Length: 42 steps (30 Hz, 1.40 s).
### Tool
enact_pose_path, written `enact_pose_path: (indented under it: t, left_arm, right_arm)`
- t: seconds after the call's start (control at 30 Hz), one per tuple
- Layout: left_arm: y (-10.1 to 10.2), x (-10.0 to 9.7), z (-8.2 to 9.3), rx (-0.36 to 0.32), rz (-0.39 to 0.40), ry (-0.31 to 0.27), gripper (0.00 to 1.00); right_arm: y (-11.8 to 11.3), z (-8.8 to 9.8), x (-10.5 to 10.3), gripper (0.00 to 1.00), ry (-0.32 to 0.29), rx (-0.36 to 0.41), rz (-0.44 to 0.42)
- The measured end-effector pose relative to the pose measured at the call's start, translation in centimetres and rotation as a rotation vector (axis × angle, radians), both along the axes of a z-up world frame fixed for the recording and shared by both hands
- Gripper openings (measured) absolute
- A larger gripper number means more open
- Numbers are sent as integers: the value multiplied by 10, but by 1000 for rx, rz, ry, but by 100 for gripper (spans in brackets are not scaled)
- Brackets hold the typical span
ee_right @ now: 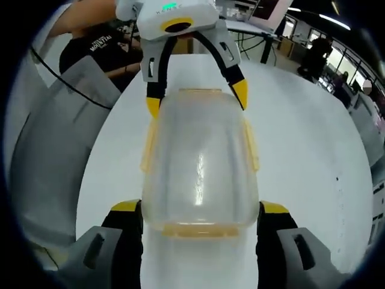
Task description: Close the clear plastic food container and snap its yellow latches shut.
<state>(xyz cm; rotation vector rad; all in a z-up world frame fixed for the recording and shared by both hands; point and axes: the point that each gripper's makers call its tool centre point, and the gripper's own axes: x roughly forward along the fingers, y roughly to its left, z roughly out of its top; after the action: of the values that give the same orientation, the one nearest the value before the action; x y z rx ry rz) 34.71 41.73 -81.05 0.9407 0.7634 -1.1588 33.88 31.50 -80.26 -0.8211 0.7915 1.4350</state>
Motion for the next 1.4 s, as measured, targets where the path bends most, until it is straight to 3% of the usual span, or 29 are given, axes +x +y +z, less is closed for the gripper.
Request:
enact_pose_path:
  t: [0.2,0.6,0.93,1.4]
  left_arm:
    - [-4,13,-1,17,-25,-1,76]
    - [-15,51,1,-43,-29,-1,77]
    - [-24,83,3,-40,-28,-2,77]
    - [-28,99,4,-47,-47,-5,77]
  right_arm:
    - [-3,0,12,75,-2,-10,-12]
    - [-10,1,50,76,-12,37,-12]
    - [-15,2,82,77,-34,57,-32]
    - [-19,3,94,77,-38,70,-50]
